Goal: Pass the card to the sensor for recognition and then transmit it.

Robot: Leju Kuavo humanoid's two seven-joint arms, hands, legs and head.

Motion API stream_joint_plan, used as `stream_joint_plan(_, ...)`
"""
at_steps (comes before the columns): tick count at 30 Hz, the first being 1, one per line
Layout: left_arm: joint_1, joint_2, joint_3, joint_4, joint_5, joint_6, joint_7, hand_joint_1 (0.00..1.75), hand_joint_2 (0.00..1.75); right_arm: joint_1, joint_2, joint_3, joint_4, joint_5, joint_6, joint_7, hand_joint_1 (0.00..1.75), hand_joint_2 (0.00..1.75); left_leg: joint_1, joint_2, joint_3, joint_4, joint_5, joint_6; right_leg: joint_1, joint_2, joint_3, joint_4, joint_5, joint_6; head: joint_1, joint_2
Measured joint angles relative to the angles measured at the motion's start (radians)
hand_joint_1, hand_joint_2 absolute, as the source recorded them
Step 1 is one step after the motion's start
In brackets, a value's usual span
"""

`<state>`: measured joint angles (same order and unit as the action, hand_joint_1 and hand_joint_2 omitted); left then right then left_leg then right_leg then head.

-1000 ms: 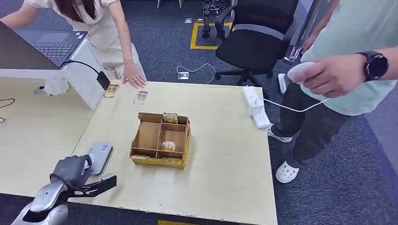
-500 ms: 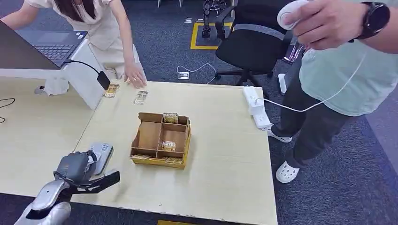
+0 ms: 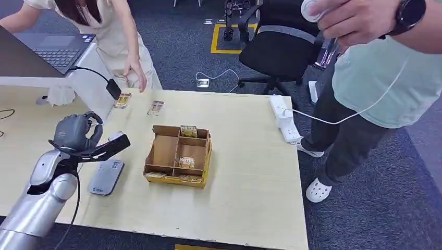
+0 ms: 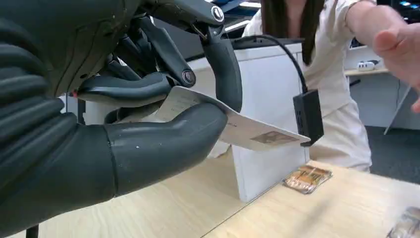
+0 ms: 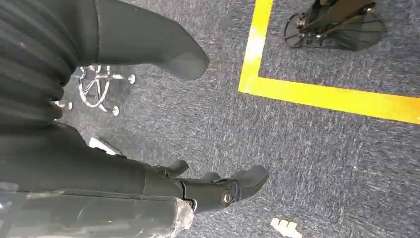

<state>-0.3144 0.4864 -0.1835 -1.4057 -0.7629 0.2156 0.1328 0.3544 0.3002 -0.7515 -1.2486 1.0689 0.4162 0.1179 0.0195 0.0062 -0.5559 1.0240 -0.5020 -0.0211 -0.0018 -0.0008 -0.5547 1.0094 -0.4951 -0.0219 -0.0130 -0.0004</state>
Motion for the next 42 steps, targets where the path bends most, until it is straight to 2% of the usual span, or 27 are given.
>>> stream_joint_plan(3,-0.018,-0.005,-0.005,0.002,0.006,0.017,0.000,1.69,1.75,0.000,0.000,-0.001,0.000,0.008,0.005,-0.004,0.00,1.75,0.000,0.000,-0.001,0.000,0.000,0.000,0.000,0.000,-0.001,0.000,0.000,0.000,0.000,0.000)
stream_joint_plan(9,-0.045,-0.008,-0.015,0.006,0.001,0.057,0.005,1.59,1.75,-0.004,0.000,-0.006,0.006,0.017,0.003,-0.016,0.00,1.75,0.000,0.000,-0.001,0.000,0.000,0.000,0.000,0.000,-0.001,0.000,0.000,0.000,0.000,0.000)
stream_joint_plan(20,-0.059,-0.016,-0.024,0.019,-0.002,0.062,0.006,1.61,1.75,-0.011,0.000,-0.013,0.017,0.018,0.000,-0.018,0.00,1.75,0.000,0.001,-0.002,0.000,0.000,0.000,0.000,0.001,-0.002,0.000,0.000,0.000,0.000,0.000)
stream_joint_plan(21,-0.059,-0.016,-0.024,0.019,-0.002,0.063,0.006,1.55,1.75,-0.011,0.000,-0.014,0.018,0.019,0.000,-0.018,0.00,1.75,0.000,0.001,-0.002,0.000,0.000,0.000,0.000,0.001,-0.002,0.000,0.000,0.000,0.000,0.000)
stream_joint_plan(25,-0.062,-0.018,-0.024,0.020,0.003,0.063,0.007,1.62,1.75,-0.011,0.000,-0.014,0.019,0.019,0.000,-0.018,0.00,1.75,0.000,0.001,-0.002,0.000,0.000,0.000,0.000,0.001,-0.002,0.000,0.000,0.000,0.000,0.000)
stream_joint_plan(29,-0.077,-0.021,-0.026,0.020,0.012,0.065,0.007,1.52,1.75,-0.017,0.000,-0.018,0.024,0.022,-0.006,-0.026,0.00,1.75,0.000,0.001,-0.002,0.000,0.000,0.000,0.000,0.001,-0.002,0.000,0.000,0.000,0.000,0.000)
stream_joint_plan(31,-0.081,-0.021,-0.027,0.020,0.012,0.065,0.007,1.54,1.75,-0.019,0.000,-0.021,0.026,0.022,-0.006,-0.028,0.00,1.75,0.000,0.001,-0.002,0.000,0.000,0.000,0.000,0.001,-0.002,0.000,0.000,0.000,0.000,0.000)
stream_joint_plan(32,-0.082,-0.022,-0.028,0.020,0.012,0.065,0.007,0.00,1.75,-0.019,0.000,-0.021,0.027,0.022,-0.006,-0.029,0.00,1.75,0.000,0.001,-0.002,0.000,0.000,0.000,0.000,0.001,-0.002,0.000,0.000,0.000,0.000,0.000)
stream_joint_plan(42,-0.083,-0.022,-0.037,0.020,0.027,0.066,0.007,0.00,1.75,-0.024,0.000,-0.028,0.040,0.024,-0.008,-0.031,0.00,1.75,0.000,0.001,-0.003,0.000,0.000,0.000,0.000,0.001,-0.003,0.000,0.000,0.000,0.000,0.000)
